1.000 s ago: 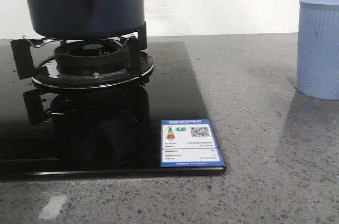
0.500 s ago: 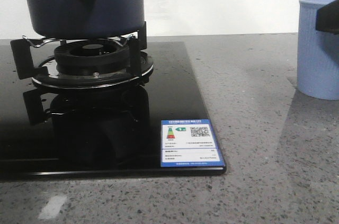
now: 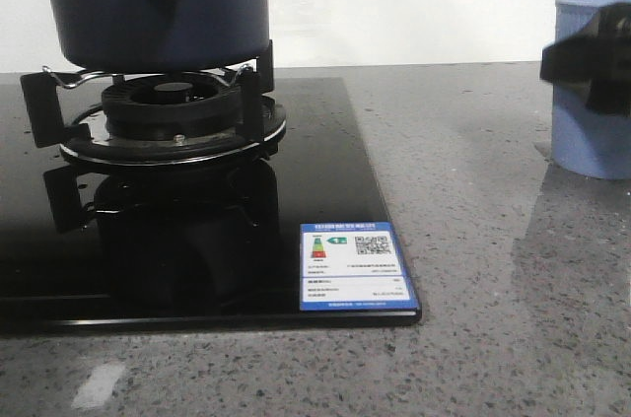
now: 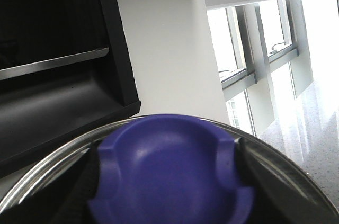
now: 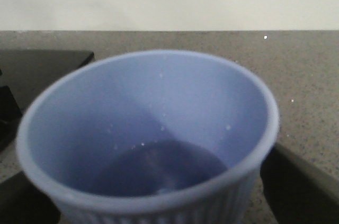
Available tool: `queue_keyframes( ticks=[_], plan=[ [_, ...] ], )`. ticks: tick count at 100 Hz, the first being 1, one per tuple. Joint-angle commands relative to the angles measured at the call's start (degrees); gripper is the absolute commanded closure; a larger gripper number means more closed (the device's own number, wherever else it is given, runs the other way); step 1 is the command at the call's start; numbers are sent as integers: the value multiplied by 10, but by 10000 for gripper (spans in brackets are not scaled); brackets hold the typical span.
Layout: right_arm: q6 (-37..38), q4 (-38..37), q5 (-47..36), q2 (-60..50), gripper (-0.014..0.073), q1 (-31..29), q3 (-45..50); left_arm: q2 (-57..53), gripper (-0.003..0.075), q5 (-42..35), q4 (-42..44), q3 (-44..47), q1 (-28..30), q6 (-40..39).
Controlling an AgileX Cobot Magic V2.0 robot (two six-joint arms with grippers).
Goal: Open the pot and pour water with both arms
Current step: 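Lift the light-blue cup with the right gripper toward the pot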
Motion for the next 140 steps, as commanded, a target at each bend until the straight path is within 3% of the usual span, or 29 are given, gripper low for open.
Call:
queue_keyframes(
  ticks=[1,14,33,45,67,93,140],
  plan=[
    [1,-2,-60,14,-50,0,-14,-16,515,10,-43,-23,-3,-8],
    [1,-2,-64,23,-20,0,-14,-17,515,10,-42,-23,-3,-8],
    [1,-20,-75,23,245,0,-14,-18,515,9,-38,-23,-3,-13],
    [1,-53,-75,12,340,1,-14,-37,515,-11,-19,-22,-3,-48],
    [26,-149,-63,-61,342,1,-51,-92,515,-53,101,-18,-3,-143],
    [58,-238,74,-90,342,38,-237,-149,515,-61,106,10,-3,-167],
    [58,-270,354,74,342,151,-597,-193,515,-110,106,13,-3,-184]
  ],
)
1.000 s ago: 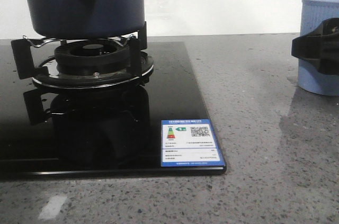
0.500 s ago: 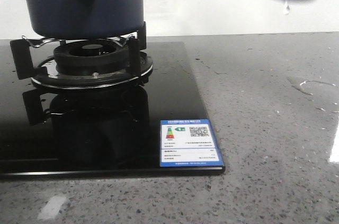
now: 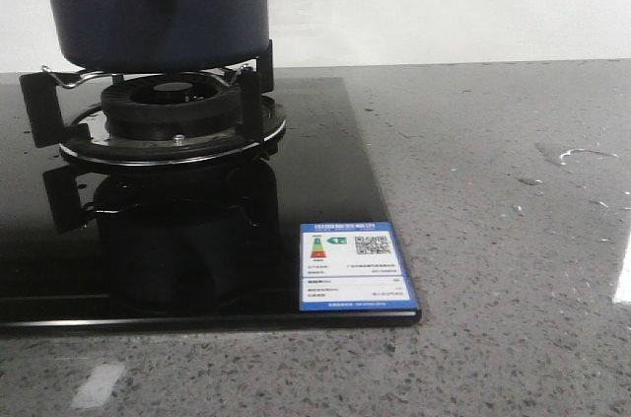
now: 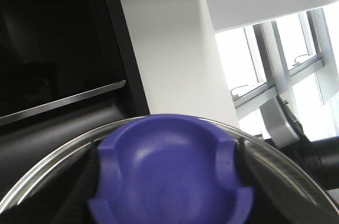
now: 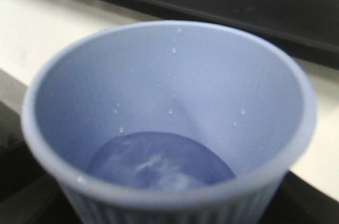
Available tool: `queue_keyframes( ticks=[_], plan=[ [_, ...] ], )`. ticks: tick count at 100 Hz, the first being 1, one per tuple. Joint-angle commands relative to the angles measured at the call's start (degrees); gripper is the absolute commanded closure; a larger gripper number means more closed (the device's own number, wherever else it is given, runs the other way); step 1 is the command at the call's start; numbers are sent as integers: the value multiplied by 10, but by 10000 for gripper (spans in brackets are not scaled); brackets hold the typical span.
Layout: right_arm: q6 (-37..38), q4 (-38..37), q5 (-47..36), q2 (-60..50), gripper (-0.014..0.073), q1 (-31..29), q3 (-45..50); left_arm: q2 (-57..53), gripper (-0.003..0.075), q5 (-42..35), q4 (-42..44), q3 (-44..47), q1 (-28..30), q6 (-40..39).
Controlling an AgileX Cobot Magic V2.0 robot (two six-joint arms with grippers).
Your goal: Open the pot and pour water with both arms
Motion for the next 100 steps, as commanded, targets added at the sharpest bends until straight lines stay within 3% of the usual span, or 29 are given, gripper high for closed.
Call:
queue_keyframes(
  ticks=[1,31,76,100],
  plan=[
    [2,-19,3,18,342,9,-79,-14,515,-44,-40,-15,-3,-14],
    [1,-119,117,103,342,20,-189,-42,515,-110,-40,-15,-3,-19],
    [1,-372,130,156,342,77,-195,-42,515,-110,-40,-15,-3,-19],
    [1,-456,155,169,342,83,-196,-42,515,-110,-40,-15,-3,-19]
  ],
)
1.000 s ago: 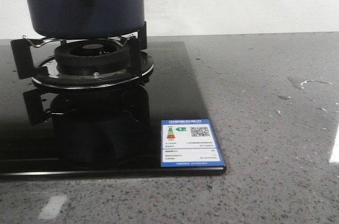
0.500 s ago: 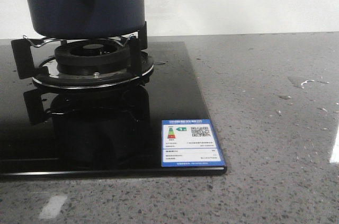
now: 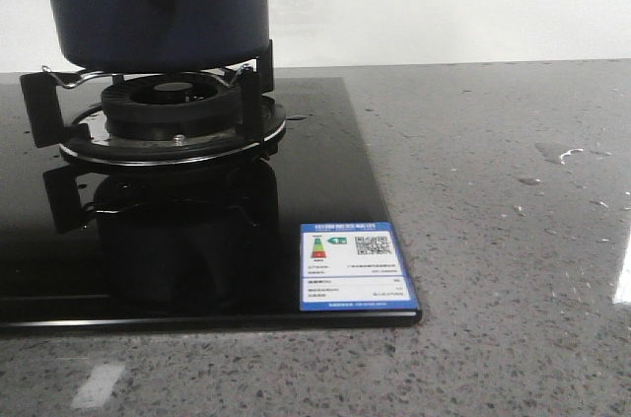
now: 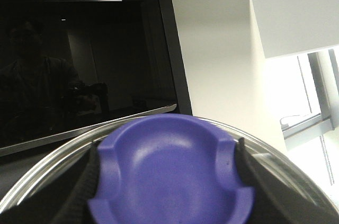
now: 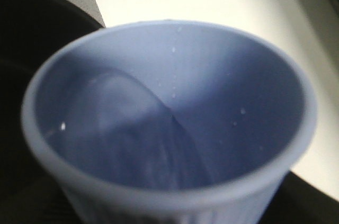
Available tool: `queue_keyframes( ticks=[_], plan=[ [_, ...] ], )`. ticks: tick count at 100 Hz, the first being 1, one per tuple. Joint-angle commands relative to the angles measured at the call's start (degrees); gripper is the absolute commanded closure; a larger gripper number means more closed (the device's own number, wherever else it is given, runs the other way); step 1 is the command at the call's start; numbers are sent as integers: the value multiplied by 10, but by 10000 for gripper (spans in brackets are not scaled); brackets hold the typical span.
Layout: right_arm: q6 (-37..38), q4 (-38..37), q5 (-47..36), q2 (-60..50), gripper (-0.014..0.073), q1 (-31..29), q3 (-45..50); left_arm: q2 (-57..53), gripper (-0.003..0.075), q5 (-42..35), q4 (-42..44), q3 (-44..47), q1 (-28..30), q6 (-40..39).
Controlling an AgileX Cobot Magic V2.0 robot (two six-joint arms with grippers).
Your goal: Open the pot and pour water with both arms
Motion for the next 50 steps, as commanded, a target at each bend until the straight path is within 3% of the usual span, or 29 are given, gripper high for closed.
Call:
queue_keyframes(
  ticks=[1,22,50],
  plan=[
    [-1,-43,-11,-26,342,-1,-26,-1,515,-15,-31,-17,-3,-6],
    [-1,-80,18,-11,342,-4,-57,-1,515,-13,-31,-17,-3,-6],
    [-1,-267,20,-3,342,-4,-77,-1,515,-13,-31,-17,-16,-6]
  ],
)
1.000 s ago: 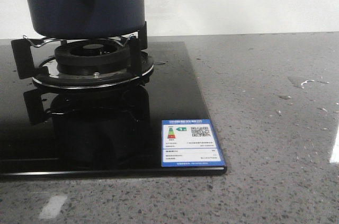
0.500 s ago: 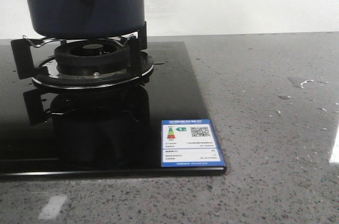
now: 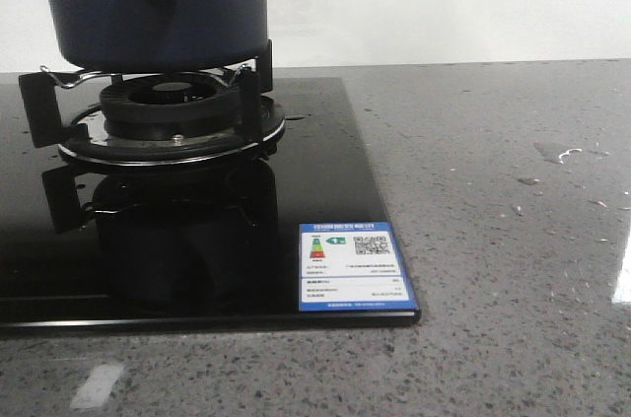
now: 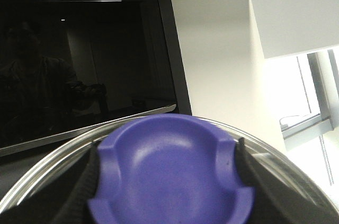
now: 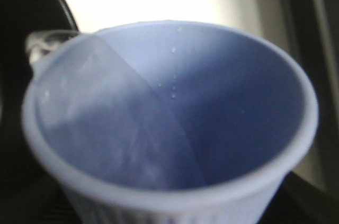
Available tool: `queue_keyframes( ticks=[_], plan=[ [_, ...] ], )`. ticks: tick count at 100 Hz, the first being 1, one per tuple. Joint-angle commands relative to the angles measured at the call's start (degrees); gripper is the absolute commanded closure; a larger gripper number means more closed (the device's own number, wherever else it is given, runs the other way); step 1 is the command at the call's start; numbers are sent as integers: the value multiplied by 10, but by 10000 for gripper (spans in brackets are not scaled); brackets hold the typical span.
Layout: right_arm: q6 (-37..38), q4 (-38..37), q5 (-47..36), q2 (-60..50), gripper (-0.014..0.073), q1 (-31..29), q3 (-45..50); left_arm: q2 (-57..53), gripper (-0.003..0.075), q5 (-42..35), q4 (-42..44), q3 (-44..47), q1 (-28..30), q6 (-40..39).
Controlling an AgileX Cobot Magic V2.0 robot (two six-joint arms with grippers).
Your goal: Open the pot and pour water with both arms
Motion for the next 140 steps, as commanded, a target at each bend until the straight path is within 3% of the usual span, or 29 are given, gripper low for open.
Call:
queue_keyframes(
  ticks=[1,21,47,73,119,126,140],
  plan=[
    [-2,-76,-15,-28,342,-2,-26,-1,515,-12,-31,-17,-11,-6],
    [-2,-114,23,-18,342,-3,-35,-1,515,-12,-31,-17,-13,-6],
    [-2,-279,26,-18,342,-3,-36,-1,515,-12,-31,-17,-13,-6],
    [-2,-323,30,-18,342,-1,-60,-1,515,-12,-30,-4,-25,-6],
    [-6,-317,16,-18,342,-1,-90,-1,515,-17,-30,1,-25,-6],
    [36,-267,-2,-18,342,-7,-90,-1,515,-20,-30,1,-25,-6],
    [204,-116,35,-15,342,-9,-90,-1,515,-28,-30,1,-25,-6]
  ],
)
